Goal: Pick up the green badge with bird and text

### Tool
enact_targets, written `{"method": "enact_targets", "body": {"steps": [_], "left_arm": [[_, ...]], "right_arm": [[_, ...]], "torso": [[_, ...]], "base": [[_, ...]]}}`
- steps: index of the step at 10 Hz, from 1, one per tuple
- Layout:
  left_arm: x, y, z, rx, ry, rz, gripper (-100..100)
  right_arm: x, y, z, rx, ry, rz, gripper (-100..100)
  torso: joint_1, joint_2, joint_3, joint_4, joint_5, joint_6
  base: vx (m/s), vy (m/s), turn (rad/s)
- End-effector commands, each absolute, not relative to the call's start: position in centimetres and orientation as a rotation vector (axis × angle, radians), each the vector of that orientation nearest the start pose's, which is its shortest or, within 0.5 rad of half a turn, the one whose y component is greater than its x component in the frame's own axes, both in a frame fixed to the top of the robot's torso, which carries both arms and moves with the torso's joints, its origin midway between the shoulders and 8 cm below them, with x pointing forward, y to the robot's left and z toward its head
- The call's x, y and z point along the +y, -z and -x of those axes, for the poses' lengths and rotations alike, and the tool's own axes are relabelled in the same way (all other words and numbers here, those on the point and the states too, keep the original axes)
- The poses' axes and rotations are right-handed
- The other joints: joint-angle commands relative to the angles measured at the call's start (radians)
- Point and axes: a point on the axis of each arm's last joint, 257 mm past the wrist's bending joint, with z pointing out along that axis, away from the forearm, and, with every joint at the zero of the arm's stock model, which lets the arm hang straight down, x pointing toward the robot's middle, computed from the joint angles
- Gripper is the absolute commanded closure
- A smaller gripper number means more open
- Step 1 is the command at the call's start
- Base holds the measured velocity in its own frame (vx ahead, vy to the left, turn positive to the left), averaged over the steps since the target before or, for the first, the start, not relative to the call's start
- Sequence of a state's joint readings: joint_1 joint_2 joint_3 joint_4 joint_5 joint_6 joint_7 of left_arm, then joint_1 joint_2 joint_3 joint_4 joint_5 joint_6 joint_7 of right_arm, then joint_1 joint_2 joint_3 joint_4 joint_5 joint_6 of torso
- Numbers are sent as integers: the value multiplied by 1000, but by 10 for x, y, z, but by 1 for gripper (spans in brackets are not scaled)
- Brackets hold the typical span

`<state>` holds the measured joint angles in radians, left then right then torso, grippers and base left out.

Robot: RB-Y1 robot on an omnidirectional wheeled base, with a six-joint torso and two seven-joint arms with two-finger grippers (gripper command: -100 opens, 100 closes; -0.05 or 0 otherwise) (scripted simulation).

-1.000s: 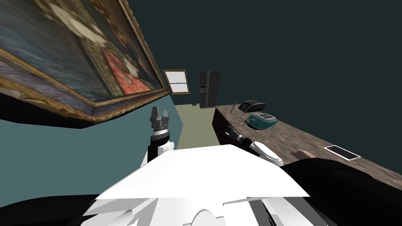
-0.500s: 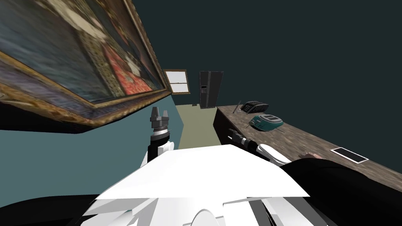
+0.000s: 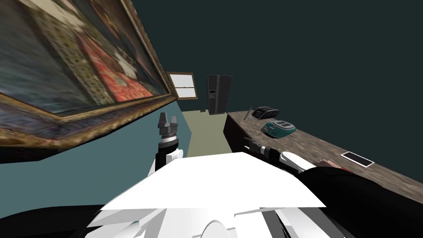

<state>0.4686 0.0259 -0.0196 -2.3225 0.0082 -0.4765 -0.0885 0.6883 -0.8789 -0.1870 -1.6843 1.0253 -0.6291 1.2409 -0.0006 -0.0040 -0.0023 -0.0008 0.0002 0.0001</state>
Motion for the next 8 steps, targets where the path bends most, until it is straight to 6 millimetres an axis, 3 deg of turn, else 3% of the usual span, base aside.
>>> {"method": "enact_targets", "body": {"steps": [1, 8], "left_arm": [[266, -49, -342, 615, 1267, 576, 0], [266, -49, -342, 615, 1267, 576, 0]], "right_arm": [[-441, 316, -274, 1417, 524, 1754, -100], [-490, 269, -277, 1326, 587, 2034, -100]], "torso": [[0, 0, 0, 0, 0, 0], [-5, -2, -1, -1, -2, 0]], "base": [[87, -17, -127], [115, -75, -146]]}}
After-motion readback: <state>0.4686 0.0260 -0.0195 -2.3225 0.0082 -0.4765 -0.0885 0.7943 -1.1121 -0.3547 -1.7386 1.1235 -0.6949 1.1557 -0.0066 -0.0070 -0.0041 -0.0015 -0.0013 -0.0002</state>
